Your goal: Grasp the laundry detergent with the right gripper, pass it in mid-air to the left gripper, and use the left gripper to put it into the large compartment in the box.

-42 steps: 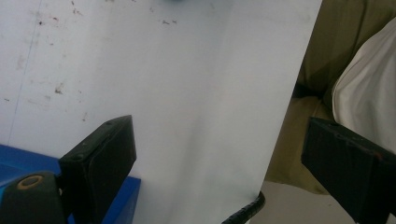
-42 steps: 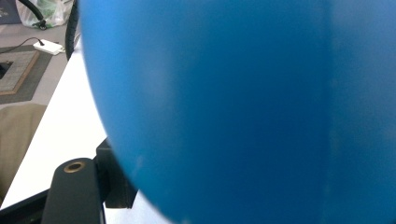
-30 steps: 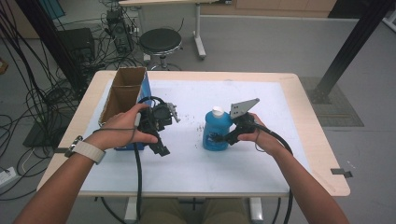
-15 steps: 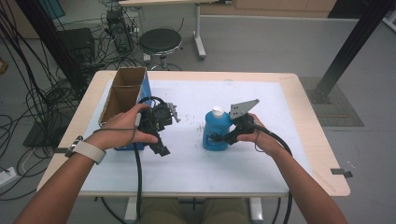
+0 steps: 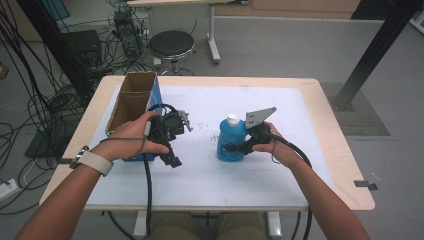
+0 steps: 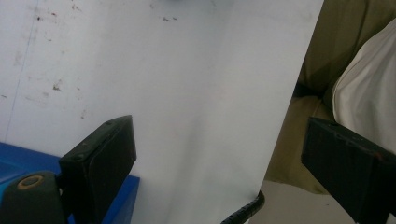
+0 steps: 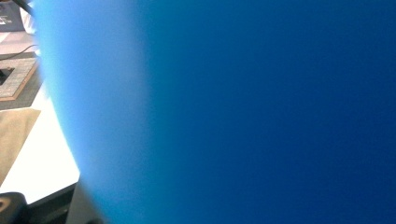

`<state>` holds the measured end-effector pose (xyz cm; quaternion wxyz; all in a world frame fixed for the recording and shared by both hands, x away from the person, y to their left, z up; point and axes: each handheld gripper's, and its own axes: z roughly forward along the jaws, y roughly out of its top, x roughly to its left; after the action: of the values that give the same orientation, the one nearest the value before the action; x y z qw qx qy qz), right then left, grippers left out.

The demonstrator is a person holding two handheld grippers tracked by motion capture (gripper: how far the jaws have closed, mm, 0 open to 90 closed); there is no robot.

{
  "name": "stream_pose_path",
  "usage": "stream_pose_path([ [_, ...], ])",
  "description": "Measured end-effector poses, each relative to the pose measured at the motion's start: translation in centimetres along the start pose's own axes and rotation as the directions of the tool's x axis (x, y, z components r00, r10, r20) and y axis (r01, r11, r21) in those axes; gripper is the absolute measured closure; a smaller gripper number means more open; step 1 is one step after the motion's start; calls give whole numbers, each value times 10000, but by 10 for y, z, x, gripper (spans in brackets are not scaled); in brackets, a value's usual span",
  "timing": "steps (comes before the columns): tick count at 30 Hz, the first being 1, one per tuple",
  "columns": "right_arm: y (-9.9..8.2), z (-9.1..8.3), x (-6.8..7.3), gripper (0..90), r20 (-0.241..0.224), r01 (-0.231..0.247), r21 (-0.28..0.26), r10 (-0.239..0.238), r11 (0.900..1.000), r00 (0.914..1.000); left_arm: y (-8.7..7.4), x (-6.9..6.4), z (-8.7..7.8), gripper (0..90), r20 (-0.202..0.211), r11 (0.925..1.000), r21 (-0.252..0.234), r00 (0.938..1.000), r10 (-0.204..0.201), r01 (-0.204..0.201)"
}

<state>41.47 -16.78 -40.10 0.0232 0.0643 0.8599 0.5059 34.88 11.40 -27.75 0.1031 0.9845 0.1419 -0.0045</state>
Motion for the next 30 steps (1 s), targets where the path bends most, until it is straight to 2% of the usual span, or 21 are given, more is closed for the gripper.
stream_pose_path([
  [11,-1,1,0,411,-76,118,-85,-119,9999,9999,0,0,0,107,2,10000,-15,10000,-15,15],
  [17,-4,0,0,414,-108,35,-346,-39,9994,9999,0,0,0,107,9,10000,-24,10000,-17,17],
  [30,-4,0,-1,422,-187,-6,-318,0,9995,9998,1,0,0,111,29,10000,-62,10000,6,-6],
])
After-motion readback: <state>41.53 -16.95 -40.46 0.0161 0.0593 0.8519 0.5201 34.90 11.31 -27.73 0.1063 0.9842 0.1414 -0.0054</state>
